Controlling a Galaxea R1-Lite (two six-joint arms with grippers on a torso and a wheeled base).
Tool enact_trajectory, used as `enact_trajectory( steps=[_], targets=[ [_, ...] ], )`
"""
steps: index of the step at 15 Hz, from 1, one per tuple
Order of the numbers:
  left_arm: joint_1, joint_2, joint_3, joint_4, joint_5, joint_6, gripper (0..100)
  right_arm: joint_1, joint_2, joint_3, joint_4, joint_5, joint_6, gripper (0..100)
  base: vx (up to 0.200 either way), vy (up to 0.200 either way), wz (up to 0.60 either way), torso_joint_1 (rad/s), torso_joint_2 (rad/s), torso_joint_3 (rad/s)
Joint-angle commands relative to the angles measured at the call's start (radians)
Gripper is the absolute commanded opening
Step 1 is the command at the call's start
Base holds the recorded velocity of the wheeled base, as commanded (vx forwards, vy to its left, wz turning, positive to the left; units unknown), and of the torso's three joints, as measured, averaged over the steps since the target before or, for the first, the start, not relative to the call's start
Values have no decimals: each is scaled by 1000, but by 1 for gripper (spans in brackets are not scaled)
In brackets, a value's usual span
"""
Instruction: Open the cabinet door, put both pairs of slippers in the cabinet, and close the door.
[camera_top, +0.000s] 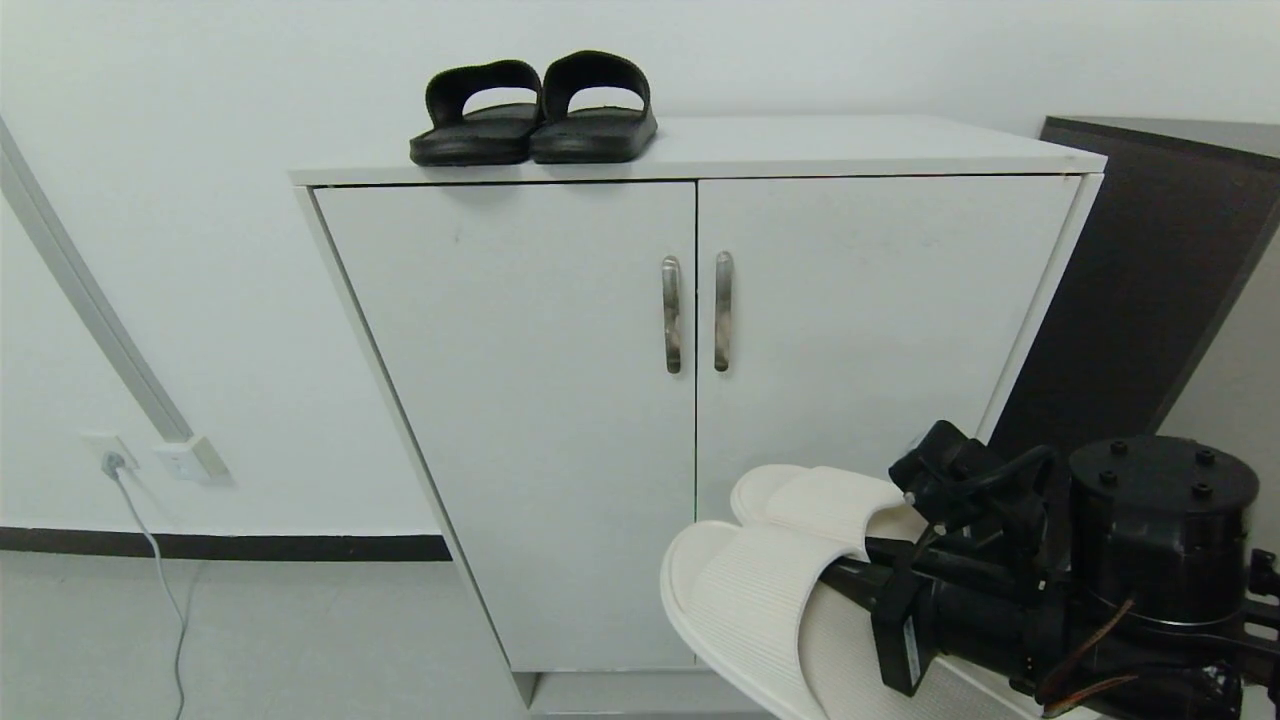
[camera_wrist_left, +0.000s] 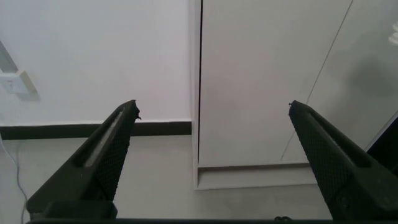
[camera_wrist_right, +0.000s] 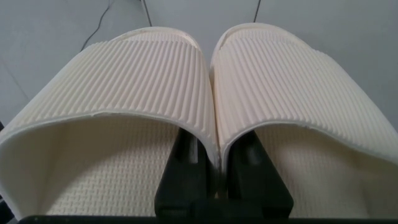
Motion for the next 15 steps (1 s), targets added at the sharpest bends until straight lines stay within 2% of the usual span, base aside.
enact_trajectory(
  steps=[1, 10, 12, 13, 15],
  targets=[
    [0, 0, 0, 0, -1, 0, 100, 0, -2, 3, 1, 0, 0, 0, 0, 0, 0, 0, 0, 0],
    [0, 0, -9, -3, 5, -2, 100, 0, -2, 10, 1, 3, 0, 0, 0, 0, 0, -1, 34, 31],
    [0, 41, -69, 0, 5, -48, 100, 0, -5, 11, -8, 5, 0, 0, 0, 0, 0, 2, 112, 36],
    [-1, 86, -156, 4, -7, -82, 100, 0, -3, 13, -16, 5, 0, 0, 0, 0, 0, -2, 56, 27],
    [-15, 183, -187, 8, -68, -82, 100, 2, -3, 16, -22, 3, 0, 0, 0, 0, 0, 0, 0, 0]
  ],
)
